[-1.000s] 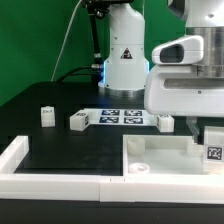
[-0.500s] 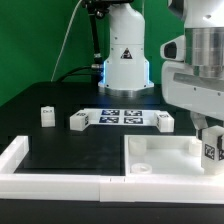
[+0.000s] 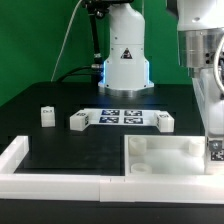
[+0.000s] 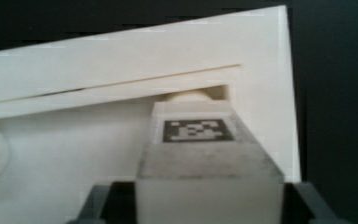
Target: Assemble one leg
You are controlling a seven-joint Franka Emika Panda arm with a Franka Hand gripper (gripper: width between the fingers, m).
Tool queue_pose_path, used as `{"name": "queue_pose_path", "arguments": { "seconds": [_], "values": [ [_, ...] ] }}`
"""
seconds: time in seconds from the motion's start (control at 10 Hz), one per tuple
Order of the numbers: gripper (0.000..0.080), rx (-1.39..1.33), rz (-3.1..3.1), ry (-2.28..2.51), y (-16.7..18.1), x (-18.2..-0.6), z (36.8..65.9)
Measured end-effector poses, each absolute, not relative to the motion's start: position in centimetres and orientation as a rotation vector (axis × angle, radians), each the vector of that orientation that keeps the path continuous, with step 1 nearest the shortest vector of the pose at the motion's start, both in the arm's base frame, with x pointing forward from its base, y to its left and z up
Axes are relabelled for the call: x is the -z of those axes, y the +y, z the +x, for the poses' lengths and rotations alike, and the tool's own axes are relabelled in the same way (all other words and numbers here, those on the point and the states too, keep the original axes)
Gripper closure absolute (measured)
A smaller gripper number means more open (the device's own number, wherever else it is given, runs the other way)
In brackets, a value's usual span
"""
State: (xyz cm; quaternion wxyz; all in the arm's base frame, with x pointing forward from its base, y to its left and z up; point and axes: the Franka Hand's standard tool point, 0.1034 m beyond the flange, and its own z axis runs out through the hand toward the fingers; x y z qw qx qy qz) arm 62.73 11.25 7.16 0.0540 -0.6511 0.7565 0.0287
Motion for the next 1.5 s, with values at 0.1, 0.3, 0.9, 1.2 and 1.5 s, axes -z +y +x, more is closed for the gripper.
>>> {"name": "queue_pose_path", "arguments": {
  "seconds": [0.1, 0.3, 0.9, 1.2, 1.5],
  "values": [
    [0.0392, -0.088, -1.982, 2.296, 11.29, -7.09, 62.69],
    [0.0257, -0.079, -2.086, 2.197, 11.32, -7.14, 62.75],
    [0.0150, -0.007, -2.784, 1.176, 11.64, -7.18, 62.75],
    [0.0150, 0.033, -2.977, 0.575, 11.53, -7.29, 62.92],
    [0.0150, 0.067, -3.066, 0.094, 11.12, -7.45, 63.10]
  ]
}}
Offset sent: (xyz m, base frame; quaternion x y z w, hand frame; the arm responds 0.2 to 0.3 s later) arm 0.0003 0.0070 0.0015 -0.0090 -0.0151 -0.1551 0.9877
